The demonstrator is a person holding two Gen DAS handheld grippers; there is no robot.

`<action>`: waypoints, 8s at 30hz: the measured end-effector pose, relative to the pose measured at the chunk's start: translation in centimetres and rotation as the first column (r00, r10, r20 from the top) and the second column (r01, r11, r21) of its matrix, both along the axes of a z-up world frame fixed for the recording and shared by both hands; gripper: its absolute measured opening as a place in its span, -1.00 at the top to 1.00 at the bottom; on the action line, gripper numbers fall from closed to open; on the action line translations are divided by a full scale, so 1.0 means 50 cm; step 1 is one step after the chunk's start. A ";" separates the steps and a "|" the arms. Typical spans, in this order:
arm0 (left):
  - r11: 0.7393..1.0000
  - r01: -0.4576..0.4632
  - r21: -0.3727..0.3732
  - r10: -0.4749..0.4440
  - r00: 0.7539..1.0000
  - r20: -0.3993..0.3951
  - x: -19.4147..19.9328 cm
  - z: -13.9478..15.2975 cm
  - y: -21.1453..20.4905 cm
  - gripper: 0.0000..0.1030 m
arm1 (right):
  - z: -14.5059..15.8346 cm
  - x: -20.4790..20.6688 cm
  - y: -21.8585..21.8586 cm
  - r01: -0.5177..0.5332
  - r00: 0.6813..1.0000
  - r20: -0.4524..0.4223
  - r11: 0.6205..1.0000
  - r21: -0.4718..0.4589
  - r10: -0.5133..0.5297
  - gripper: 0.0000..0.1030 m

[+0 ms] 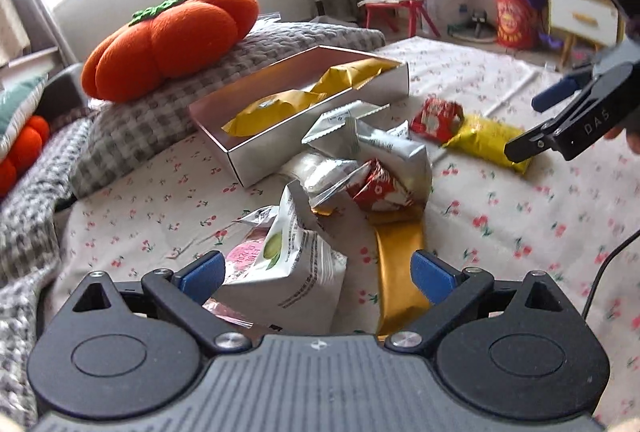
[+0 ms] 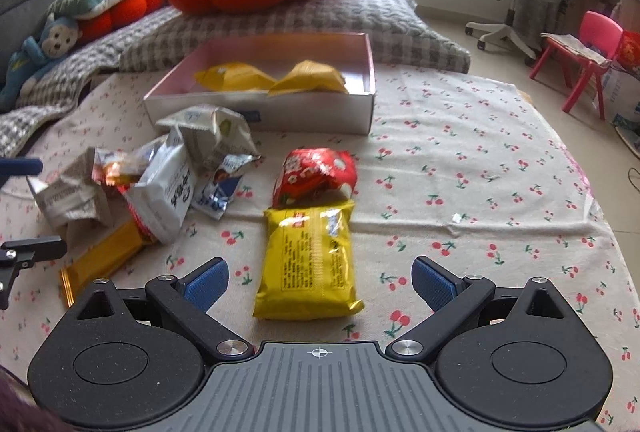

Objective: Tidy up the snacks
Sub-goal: 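Grasp a silver wrapper with the left tool while the right tool grasps the yellow biscuit pack, then carry the silver wrapper and yellow biscuit pack into the box and release, then move both open tools over the loose snacks beside the box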

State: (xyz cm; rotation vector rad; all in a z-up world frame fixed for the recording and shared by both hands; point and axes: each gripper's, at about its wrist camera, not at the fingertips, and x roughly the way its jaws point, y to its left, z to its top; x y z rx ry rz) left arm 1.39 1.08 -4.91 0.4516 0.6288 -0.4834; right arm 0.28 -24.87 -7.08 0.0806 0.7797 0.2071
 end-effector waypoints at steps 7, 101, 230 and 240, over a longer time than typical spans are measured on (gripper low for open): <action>0.997 -0.011 0.074 0.009 1.000 0.030 0.007 -0.013 0.005 -0.71 | -0.022 0.012 0.014 -0.012 1.000 -0.025 0.999 -0.035 0.011 -0.93; 0.874 -0.363 -0.323 0.276 0.918 -0.284 0.164 0.107 0.031 0.41 | 0.142 0.105 0.023 0.085 0.994 -0.078 0.978 0.192 -0.071 0.03; 0.859 -0.479 -0.179 0.427 0.865 -0.265 0.109 0.077 0.075 -0.99 | 0.108 0.085 0.009 0.123 0.989 -0.094 0.982 0.140 -0.111 -0.89; 0.914 -0.391 -0.106 0.348 0.892 -0.290 0.073 0.031 0.054 -0.99 | 0.053 0.067 -0.032 0.169 0.974 -0.161 0.984 0.059 -0.157 -0.89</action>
